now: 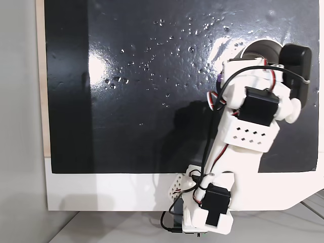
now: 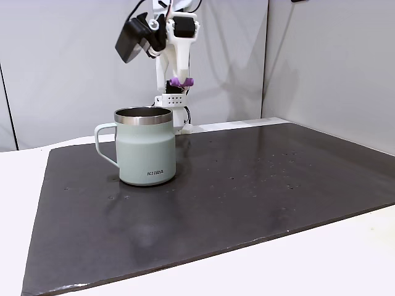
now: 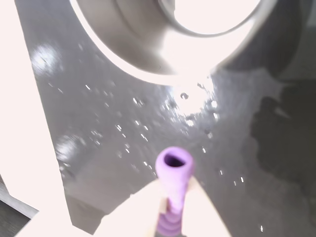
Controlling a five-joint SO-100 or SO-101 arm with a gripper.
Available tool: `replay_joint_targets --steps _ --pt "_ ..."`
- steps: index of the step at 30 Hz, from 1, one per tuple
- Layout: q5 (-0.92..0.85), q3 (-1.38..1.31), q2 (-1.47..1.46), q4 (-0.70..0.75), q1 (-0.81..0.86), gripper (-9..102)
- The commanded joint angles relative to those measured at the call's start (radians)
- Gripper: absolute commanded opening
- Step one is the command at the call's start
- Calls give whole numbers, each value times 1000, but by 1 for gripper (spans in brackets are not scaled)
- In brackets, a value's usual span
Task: Grasp a pengrip and put it in the cup.
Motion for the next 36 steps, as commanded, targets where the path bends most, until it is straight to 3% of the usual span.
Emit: replay_joint_targets --steps 1,17,26,36 --pt "-72 -140 -31 6 78 0" --pt "-225 -443 -279 18 189 1" --pt "-216 -443 -284 58 190 28" --pt "-222 -454 -284 72 193 30"
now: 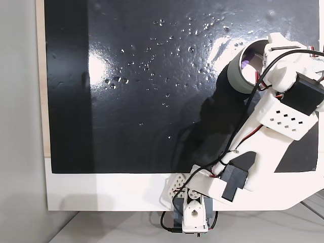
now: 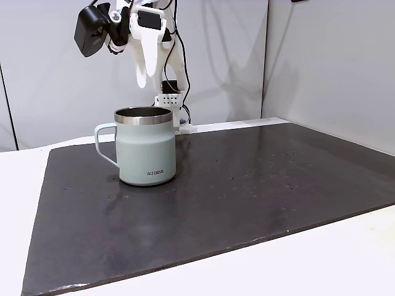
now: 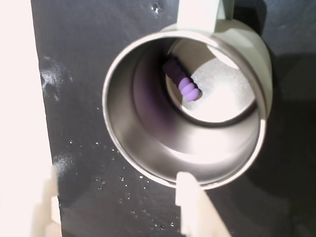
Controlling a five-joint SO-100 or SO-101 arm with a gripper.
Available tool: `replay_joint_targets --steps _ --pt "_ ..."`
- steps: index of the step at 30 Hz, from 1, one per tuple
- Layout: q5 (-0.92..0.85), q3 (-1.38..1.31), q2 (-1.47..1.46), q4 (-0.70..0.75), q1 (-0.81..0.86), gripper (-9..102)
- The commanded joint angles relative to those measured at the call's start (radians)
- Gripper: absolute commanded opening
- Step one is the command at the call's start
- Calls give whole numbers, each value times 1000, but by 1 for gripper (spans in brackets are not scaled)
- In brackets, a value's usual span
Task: Grasp a pengrip and put it in the cup.
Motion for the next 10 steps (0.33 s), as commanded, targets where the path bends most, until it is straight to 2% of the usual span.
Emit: replay_joint_targets --steps 1,10 --pt "-9 -74 6 17 14 30" --pt "-8 -80 8 31 9 29"
